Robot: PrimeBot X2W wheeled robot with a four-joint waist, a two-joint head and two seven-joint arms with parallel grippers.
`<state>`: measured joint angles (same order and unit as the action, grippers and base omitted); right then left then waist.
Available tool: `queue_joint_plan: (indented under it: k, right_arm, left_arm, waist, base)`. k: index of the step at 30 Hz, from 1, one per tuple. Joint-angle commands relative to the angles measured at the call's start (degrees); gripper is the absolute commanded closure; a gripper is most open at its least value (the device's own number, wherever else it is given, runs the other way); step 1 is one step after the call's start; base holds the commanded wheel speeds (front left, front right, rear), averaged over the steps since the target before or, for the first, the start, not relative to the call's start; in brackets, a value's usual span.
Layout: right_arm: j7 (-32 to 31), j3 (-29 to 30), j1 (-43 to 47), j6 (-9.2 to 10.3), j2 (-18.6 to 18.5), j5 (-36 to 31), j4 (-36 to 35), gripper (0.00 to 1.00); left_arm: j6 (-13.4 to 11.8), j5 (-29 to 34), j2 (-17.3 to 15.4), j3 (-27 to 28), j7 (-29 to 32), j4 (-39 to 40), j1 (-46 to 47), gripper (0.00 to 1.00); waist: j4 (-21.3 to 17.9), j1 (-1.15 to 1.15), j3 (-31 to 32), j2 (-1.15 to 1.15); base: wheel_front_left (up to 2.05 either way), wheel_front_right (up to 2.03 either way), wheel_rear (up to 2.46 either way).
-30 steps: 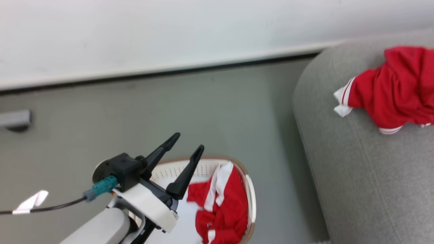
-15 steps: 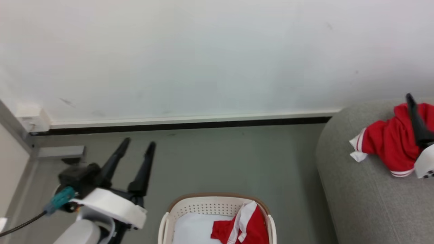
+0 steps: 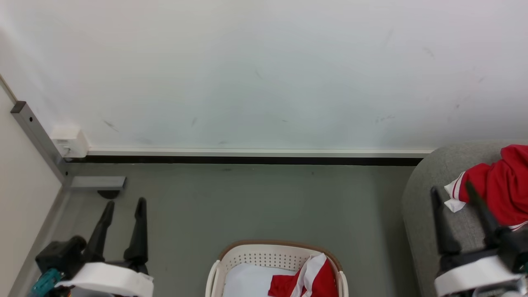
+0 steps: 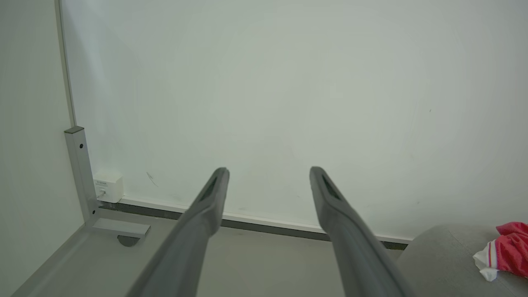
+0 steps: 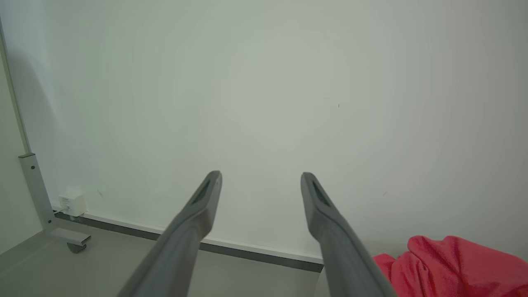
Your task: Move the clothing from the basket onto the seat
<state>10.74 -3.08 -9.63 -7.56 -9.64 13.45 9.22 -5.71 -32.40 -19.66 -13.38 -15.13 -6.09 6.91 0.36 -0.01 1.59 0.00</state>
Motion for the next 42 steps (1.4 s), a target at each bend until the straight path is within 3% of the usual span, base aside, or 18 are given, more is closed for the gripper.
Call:
queue_joint_plan:
  k: [1, 7, 19, 30, 42]
  right_arm:
    - [1.4, -1.2, 2.3, 0.14, 1.3, -0.3, -0.4, 0.0]
    - [4.0, -4.7, 6.5, 0.15, 3.6, -2.5, -0.2, 0.0]
    - [4.5, -3.1, 8.1, 0.15, 6.6, -5.8, -0.7, 0.0]
    - [4.5, -3.6, 7.7, 0.15, 6.7, -5.3, -0.5, 0.0]
    - [4.5, -4.5, 7.3, 0.15, 6.7, -4.7, 0.0, 0.0]
  left_arm:
    - [1.0, 1.3, 1.3, 2.0, 0.0, -0.7, -1.6, 0.0]
    - [4.7, 6.3, 5.3, 7.5, 0.0, -1.7, -4.6, 0.0]
    - [11.3, 15.0, 12.4, 15.9, 0.0, -4.4, -5.9, 0.0]
    - [13.1, 17.8, 14.3, 17.7, 0.0, -5.6, -5.0, 0.0]
    - [13.2, 17.7, 14.2, 16.9, 0.0, -5.9, -4.8, 0.0]
  waist:
    - [-0.2, 0.01, -0.1, 0.0]
    - [-1.1, 0.01, -0.5, 0.0]
    - [-2.7, 0.01, -1.1, 0.0]
    - [-2.7, 0.01, -1.1, 0.0]
    - [-3.2, 0.01, -1.5, 0.0]
  base:
    - [0.0, 0.0, 0.0]
    - [0.0, 0.0, 0.0]
    - [0.0, 0.0, 0.0]
    - [0.0, 0.0, 0.0]
    - [0.0, 0.0, 0.0]
